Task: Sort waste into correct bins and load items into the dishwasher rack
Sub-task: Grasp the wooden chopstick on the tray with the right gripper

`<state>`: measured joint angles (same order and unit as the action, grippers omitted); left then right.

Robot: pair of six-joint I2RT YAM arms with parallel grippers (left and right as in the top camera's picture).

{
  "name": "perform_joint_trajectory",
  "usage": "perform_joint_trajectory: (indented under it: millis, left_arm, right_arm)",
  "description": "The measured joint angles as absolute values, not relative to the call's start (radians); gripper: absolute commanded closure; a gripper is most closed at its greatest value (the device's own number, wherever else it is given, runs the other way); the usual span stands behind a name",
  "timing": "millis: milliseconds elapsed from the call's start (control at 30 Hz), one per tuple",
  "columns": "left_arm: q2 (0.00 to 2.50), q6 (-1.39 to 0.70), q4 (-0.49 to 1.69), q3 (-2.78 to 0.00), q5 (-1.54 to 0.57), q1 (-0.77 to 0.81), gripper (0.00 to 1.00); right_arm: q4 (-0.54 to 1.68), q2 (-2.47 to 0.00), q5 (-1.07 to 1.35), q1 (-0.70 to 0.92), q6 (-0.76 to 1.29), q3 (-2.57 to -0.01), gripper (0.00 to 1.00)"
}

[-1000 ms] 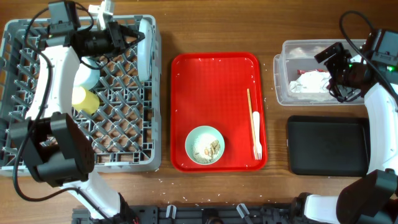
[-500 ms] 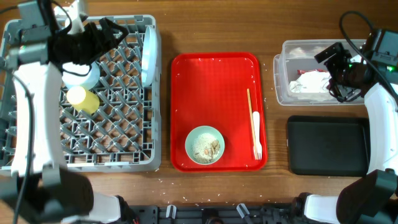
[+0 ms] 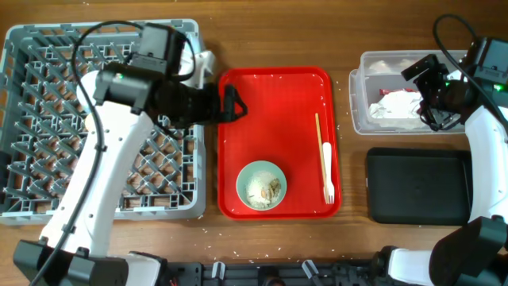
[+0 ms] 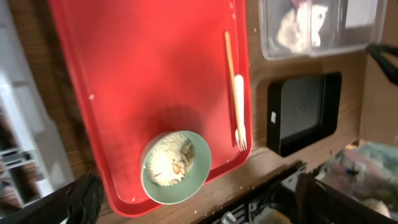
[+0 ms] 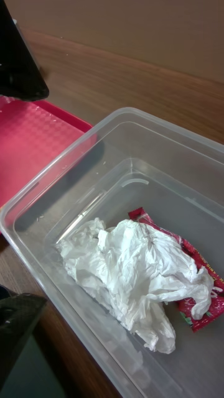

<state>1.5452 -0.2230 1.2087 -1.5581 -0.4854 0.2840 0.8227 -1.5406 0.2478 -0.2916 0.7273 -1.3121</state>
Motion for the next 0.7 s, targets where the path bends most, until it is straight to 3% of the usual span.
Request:
perform_joint_trajectory:
  millis: [233,400,533,567,700]
  left_arm:
    - [1.546,-0.286,1.159,-1.534,-0.364,0.441,0.00]
    - [1.547,-0.454,1.108,-1.504,-0.164,0.470,0.00]
    - [1.547,-0.504,1.068,-1.504,-0.115,0.470,0.00]
    - [1.547,-0.511,1.066,-1.504,-0.108,0.470,0.00]
    - [1.547,-0.515,1.079,-1.504,-0.090,0.470,0.00]
  right_arm:
    - [0.827,-1.541,0.271,-0.292,0.786,-1.312,0.00]
    - [0.933,-1.541,0.513,-0.260,0.712,-1.317,0.06]
    - [1.044,-1.541,0.499,-0.005,0.562,-1.317,0.06]
    - [1.052,-1.541,0.456,0.088,0.544,-1.317,0.00]
    - [1.053,-1.544,0.171,0.403,0.518,-1.317,0.00]
